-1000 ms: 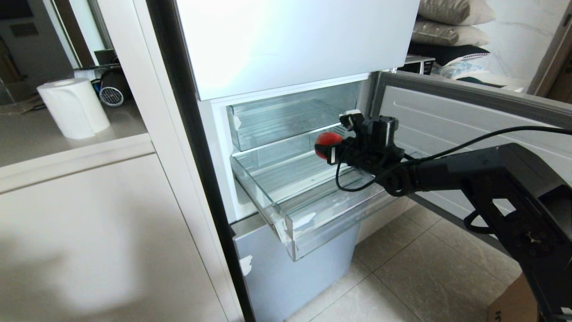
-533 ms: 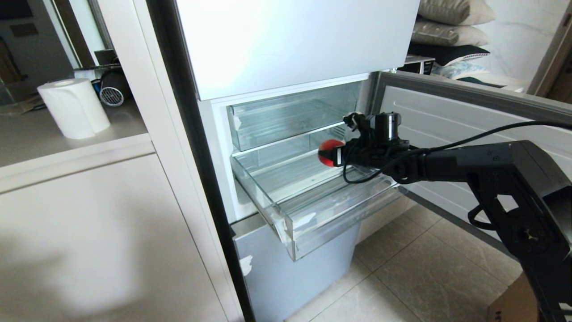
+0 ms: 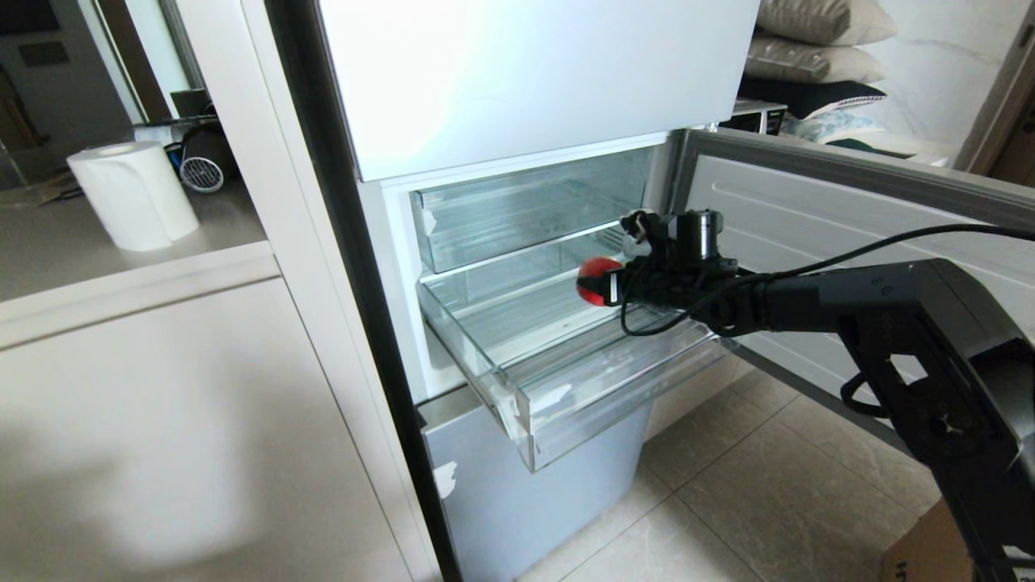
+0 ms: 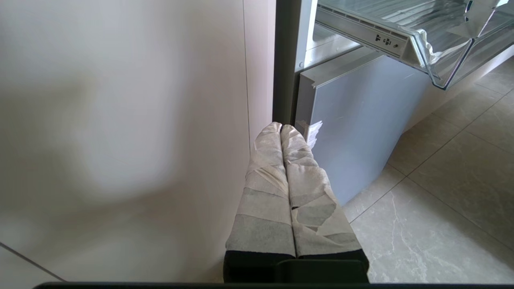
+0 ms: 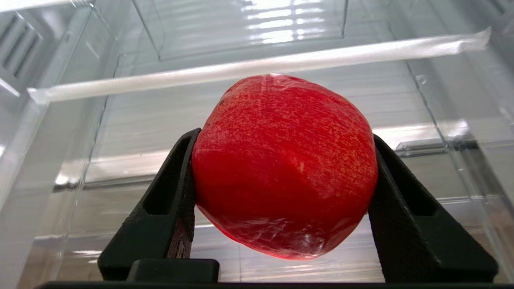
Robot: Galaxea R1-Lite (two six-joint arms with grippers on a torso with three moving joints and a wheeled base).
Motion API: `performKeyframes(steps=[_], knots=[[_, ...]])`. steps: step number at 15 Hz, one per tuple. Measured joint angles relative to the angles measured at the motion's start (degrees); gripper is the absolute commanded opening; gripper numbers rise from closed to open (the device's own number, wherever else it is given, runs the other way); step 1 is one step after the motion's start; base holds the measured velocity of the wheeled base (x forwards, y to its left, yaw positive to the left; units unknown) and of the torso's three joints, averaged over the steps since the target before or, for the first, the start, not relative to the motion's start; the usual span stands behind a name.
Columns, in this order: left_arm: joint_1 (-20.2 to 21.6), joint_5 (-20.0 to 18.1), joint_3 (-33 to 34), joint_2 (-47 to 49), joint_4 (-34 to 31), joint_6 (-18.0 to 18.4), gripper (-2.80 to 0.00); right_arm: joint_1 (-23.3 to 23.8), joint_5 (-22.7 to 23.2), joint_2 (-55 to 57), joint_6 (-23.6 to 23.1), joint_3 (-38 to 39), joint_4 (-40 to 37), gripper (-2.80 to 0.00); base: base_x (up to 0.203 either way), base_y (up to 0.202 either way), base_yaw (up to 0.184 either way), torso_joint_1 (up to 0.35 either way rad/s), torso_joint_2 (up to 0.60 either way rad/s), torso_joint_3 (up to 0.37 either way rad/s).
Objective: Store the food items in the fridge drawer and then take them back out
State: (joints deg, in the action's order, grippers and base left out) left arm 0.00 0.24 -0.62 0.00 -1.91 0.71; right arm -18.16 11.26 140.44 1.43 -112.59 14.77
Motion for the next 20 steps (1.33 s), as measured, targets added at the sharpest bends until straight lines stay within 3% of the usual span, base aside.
performKeyframes(steps=[9, 10, 15, 20], knots=[[0.0, 0.01, 0.0, 0.0, 0.01, 0.0, -2.8, 0.26, -0.53, 0.21, 0.06, 0.09, 0.0, 0.0, 0.0, 0.0, 0.0, 0.0, 0.0, 0.0], [0.0, 0.01, 0.0, 0.0, -0.02, 0.0, -2.8, 0.26, -1.07, -0.2, 0.17, 0.2, 0.0, -2.8, 0.0, 0.0, 0.0, 0.0, 0.0, 0.0], [0.0, 0.01, 0.0, 0.0, 0.0, -0.01, -2.8, -0.16, -5.33, -8.33, -0.2, 4.83, -0.95, -2.8, 0.0, 0.0, 0.0, 0.0, 0.0, 0.0], [0.0, 0.01, 0.0, 0.0, 0.01, 0.0, -2.8, -0.43, -6.78, -27.87, -0.44, 23.95, -1.22, -2.8, 0.0, 0.0, 0.0, 0.0, 0.0, 0.0]])
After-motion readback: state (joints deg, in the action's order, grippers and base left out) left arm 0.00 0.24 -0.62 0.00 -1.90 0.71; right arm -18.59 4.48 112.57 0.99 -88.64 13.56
